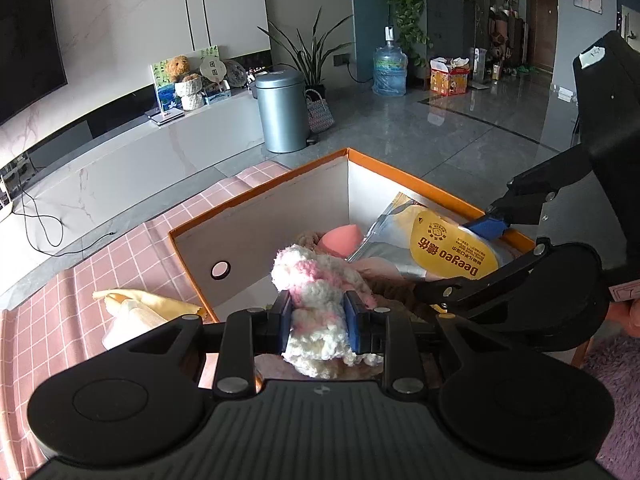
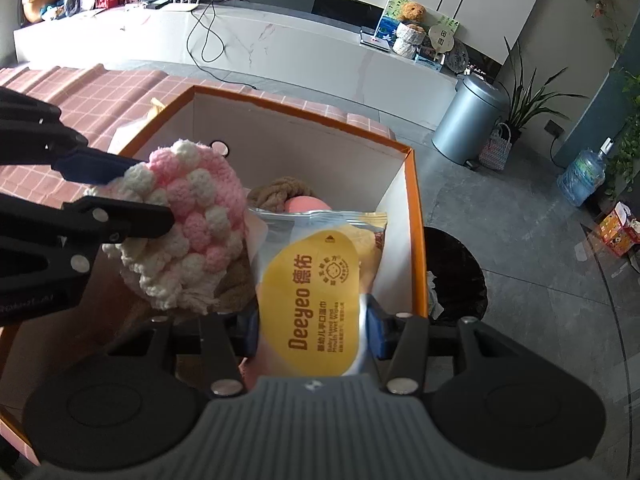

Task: Organize soft objects

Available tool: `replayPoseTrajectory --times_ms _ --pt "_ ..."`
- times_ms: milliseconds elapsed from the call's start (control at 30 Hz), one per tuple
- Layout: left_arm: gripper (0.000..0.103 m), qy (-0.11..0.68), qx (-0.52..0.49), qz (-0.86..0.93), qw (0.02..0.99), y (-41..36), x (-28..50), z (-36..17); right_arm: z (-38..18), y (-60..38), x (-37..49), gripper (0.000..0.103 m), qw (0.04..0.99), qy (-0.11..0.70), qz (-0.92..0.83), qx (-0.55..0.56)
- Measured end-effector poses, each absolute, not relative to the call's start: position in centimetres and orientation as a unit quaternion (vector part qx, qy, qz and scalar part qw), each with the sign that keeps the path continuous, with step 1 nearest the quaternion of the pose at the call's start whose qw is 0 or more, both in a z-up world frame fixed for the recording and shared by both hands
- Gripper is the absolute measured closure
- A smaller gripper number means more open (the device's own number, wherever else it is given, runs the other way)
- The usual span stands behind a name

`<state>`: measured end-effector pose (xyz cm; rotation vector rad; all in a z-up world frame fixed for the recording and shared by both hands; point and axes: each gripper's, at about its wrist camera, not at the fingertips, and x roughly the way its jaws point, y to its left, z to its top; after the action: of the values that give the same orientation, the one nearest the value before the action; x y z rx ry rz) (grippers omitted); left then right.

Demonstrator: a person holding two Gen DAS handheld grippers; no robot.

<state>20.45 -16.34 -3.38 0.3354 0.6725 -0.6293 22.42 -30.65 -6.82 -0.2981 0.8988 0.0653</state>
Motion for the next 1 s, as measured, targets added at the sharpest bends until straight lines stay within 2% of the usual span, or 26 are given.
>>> replayPoseTrajectory --times_ms 233,333,367,500,533,633,733,1000 --pt "0.067 0.332 0.180 -0.293 0.879 -17.0 20.6 -3.5 -7.7 -30.5 22.8 0.053 0.880 0.450 0.031 -0.147" --pt "0.060 0.340 0.171 -0.282 0.881 -16.9 21.0 -3.4 -7.7 -30.6 22.5 0.051 0.881 0.449 0.028 -0.145" --pt "0.055 0.340 0.168 -0.278 0.883 -16.7 21.0 -3.4 -7.6 -30.6 22.4 0.051 0.882 0.446 0.028 -0.147" --pt "0.045 0.336 0.161 -0.271 0.888 -16.2 20.9 -3.0 -6.8 -30.3 21.5 0.043 0.887 0.427 0.023 -0.174" --pt "0.044 0.334 0.159 -0.268 0.889 -16.1 20.9 -2.8 -6.5 -30.3 21.2 0.039 0.888 0.421 0.022 -0.180" --pt "0.042 0.325 0.153 -0.264 0.895 -15.9 20.5 -2.1 -5.7 -30.3 20.6 0.036 0.891 0.412 0.021 -0.190" --pt "0.032 0.309 0.143 -0.264 0.902 -15.4 19.8 -1.1 -5.0 -30.3 19.9 0.031 0.894 0.402 0.017 -0.197" --pt "0.030 0.273 0.113 -0.261 0.919 -13.2 17.9 1.1 -3.5 -29.3 17.8 0.026 0.899 0.383 0.010 -0.211"
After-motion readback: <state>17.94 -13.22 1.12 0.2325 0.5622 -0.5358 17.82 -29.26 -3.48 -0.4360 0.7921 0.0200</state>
